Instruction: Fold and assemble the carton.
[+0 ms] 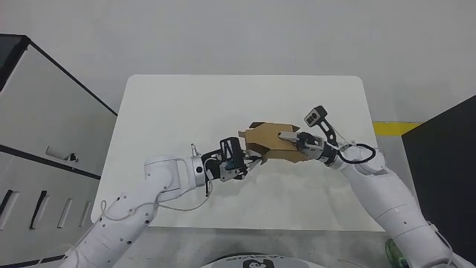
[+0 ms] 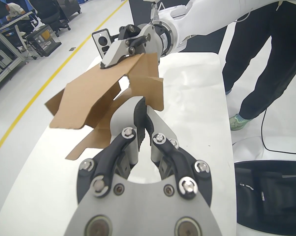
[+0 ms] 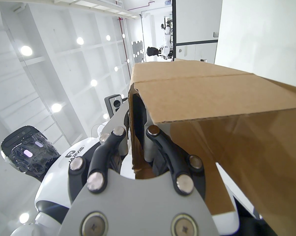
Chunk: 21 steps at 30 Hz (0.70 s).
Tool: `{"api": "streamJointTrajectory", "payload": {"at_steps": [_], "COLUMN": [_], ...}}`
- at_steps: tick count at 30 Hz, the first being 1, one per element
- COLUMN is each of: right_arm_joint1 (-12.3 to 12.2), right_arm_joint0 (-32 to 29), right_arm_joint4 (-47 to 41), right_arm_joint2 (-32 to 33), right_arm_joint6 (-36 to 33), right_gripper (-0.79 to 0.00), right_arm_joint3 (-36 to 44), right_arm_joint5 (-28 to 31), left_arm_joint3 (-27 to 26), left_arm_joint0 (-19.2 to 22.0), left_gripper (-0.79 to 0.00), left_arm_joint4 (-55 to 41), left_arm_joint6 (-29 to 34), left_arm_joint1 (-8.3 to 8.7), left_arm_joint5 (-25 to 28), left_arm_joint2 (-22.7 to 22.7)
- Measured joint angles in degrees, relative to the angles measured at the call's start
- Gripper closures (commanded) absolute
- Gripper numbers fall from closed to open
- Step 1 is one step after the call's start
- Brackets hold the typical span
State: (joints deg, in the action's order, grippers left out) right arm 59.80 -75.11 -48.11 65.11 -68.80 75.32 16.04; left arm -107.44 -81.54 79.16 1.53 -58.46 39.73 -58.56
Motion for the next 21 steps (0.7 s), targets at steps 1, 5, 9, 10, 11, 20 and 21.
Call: {"api": "streamJointTrajectory", "payload": {"at_steps": [1,5,9,10,11,20,21], "right_arm_joint1": [0.0,-0.1,-0.2,-0.2,-0.2,-0.2,-0.2], "right_arm_joint0": [0.0,-0.1,-0.2,-0.2,-0.3,0.1,0.1], "right_arm_joint4": [0.1,0.3,0.7,0.8,0.8,3.1,3.6], "right_arm_joint2": [0.2,1.0,1.6,1.7,1.9,1.7,1.6], "right_arm_joint6": [-0.6,-2.7,-4.1,-4.3,-4.7,-7.2,-6.9], "right_gripper": [0.000,0.000,0.000,0.000,0.000,0.000,0.000], "right_arm_joint3": [-0.1,-0.3,-0.4,-0.5,-0.5,-1.2,-1.3], "right_arm_joint5": [0.3,1.2,2.0,2.1,2.2,0.8,0.7], "left_arm_joint3": [0.0,0.2,0.3,0.3,0.4,0.8,0.9], "left_arm_joint0": [-0.1,-0.7,-1.0,-1.0,-1.1,-1.0,-0.9], "left_gripper": [0.000,0.000,0.000,0.000,0.000,0.000,0.000], "left_arm_joint4": [-0.1,-0.5,-0.6,-0.7,-0.7,-2.0,-2.2], "left_arm_joint6": [0.0,-0.2,-0.2,-0.2,-0.2,-1.0,-1.1], "left_arm_joint1": [0.05,0.27,0.43,0.47,0.51,0.54,0.52], "left_arm_joint5": [0.0,-0.1,-0.1,-0.1,-0.2,0.7,0.8], "left_arm_joint2": [-0.3,-1.6,-2.6,-2.8,-3.1,-3.5,-3.4]}}
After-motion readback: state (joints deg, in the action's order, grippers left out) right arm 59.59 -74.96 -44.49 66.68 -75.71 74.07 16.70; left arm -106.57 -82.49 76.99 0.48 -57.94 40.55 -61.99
